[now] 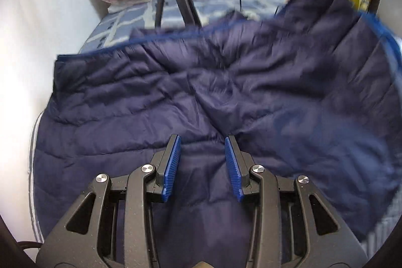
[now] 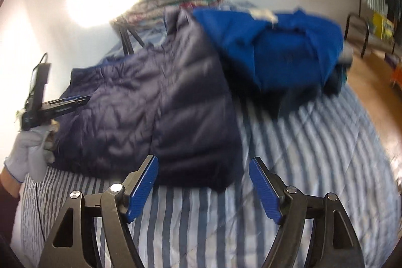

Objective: Fold large clothes

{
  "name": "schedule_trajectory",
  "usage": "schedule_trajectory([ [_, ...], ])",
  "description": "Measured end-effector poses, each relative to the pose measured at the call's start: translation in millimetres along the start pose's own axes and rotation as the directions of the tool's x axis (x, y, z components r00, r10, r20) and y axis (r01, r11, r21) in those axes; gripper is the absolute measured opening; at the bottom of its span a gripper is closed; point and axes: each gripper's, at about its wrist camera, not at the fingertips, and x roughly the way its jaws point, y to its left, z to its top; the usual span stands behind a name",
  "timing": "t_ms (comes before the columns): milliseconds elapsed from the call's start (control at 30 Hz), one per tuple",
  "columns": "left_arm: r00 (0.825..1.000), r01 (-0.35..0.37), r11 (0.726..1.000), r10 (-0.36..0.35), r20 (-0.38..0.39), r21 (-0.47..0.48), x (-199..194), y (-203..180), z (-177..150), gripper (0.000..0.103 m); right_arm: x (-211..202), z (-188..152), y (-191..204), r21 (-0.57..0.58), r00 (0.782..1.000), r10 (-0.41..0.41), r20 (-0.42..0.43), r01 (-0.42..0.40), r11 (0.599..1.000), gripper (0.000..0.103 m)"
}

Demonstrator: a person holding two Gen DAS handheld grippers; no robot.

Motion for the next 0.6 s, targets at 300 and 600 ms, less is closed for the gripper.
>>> schedule_trajectory([
  [300, 0.997, 0.055, 0.995, -0.050, 0.054, -0.078, -25.8, 14.8, -10.8, 0.037, 26.4, -11.2, 0.5, 0.128, 0.990, 0.135, -0.042, -0.128, 0.983, 0.080],
  [600, 0.994, 0.072, 0.991, -0.063, 0.085, -0.114, -56.3, 2.6, -69.6, 0.037, 46.3, -7.7, -11.8, 0.328, 0.989, 0.141, -0.045, -0.118, 0.937, 0.081],
])
